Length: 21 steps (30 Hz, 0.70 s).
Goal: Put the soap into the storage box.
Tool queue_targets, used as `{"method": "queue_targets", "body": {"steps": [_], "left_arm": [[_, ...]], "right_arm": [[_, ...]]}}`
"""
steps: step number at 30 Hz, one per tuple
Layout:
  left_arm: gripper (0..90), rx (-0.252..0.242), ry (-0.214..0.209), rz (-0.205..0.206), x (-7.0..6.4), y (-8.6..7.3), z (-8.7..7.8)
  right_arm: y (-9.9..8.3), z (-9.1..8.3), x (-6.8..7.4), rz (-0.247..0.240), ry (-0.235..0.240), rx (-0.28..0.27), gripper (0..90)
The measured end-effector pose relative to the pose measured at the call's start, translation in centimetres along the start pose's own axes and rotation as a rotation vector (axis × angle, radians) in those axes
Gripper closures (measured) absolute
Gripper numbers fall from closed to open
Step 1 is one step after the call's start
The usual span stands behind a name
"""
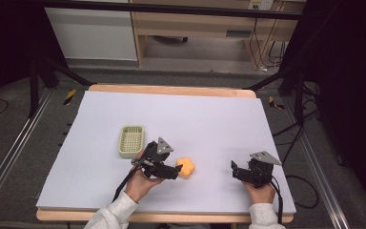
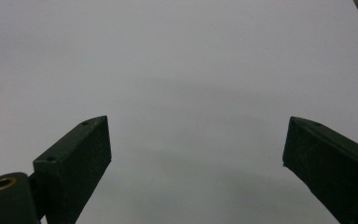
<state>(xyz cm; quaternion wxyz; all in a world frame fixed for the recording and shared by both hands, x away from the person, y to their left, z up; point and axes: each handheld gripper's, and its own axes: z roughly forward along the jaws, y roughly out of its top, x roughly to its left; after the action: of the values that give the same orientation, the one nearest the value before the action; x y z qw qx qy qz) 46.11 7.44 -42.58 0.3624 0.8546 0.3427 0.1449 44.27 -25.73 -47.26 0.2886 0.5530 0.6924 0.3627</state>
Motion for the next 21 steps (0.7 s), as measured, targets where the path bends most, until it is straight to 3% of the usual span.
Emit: {"method": "queue_targets", "body": {"steps": [21], "left_arm": [[17.9, 0.044, -0.025, 0.006, -1.2, 1.3, 1.7]], "right_arm": [[0.0, 0.1, 0.1, -0.011, -0.001, 0.010, 8.4]]}}
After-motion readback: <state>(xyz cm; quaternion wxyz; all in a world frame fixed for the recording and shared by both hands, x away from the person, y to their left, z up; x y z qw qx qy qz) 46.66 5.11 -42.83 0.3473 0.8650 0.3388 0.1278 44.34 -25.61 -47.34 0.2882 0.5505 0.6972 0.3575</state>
